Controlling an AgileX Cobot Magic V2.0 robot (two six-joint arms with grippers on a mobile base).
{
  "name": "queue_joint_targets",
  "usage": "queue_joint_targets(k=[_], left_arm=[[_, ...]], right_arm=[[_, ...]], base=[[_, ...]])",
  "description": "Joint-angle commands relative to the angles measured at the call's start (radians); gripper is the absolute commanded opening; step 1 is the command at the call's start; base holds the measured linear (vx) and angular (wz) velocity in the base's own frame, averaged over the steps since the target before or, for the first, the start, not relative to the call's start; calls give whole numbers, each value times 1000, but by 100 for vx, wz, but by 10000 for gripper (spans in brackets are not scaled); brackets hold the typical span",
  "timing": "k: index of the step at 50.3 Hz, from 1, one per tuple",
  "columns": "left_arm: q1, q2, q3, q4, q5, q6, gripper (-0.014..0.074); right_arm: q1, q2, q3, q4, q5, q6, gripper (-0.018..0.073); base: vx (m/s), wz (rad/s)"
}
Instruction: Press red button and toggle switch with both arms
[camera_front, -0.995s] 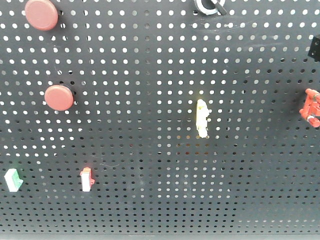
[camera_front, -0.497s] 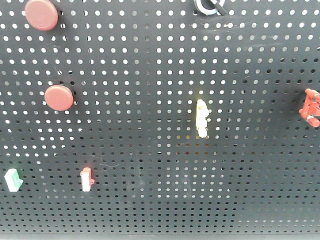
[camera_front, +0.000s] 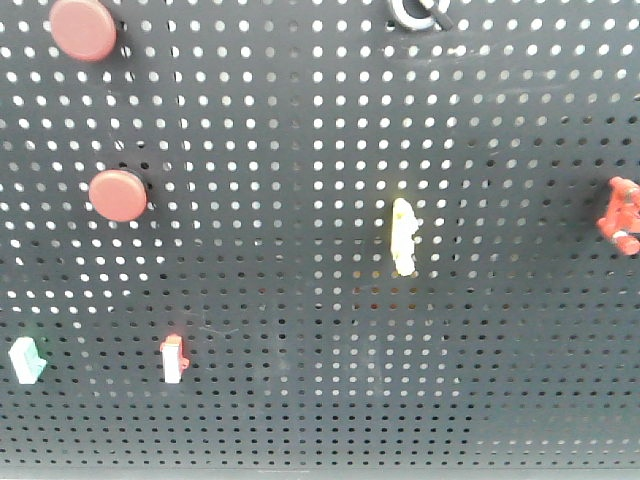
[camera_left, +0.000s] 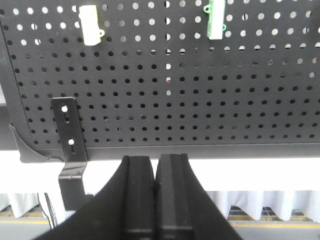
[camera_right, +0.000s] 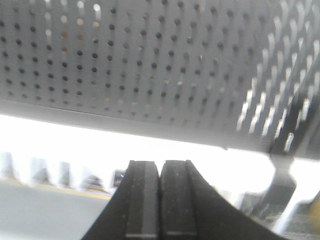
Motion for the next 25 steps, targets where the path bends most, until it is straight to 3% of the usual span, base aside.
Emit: queue_joint_targets(k=[1,9,25], left_arm=[[-1,17,26,-8,-81,-2,2],[-1,19,26,-8,-82,-2,2],[-1,19,26,-8,-80,-1,2]], right_arm=[[-5,-11,13,29,-84,-3,-3],[1,-21,11,118,-111,55,-3],[1,-21,11,111,-112,50,-3]], base=[[0,1],[0,0],[0,0]])
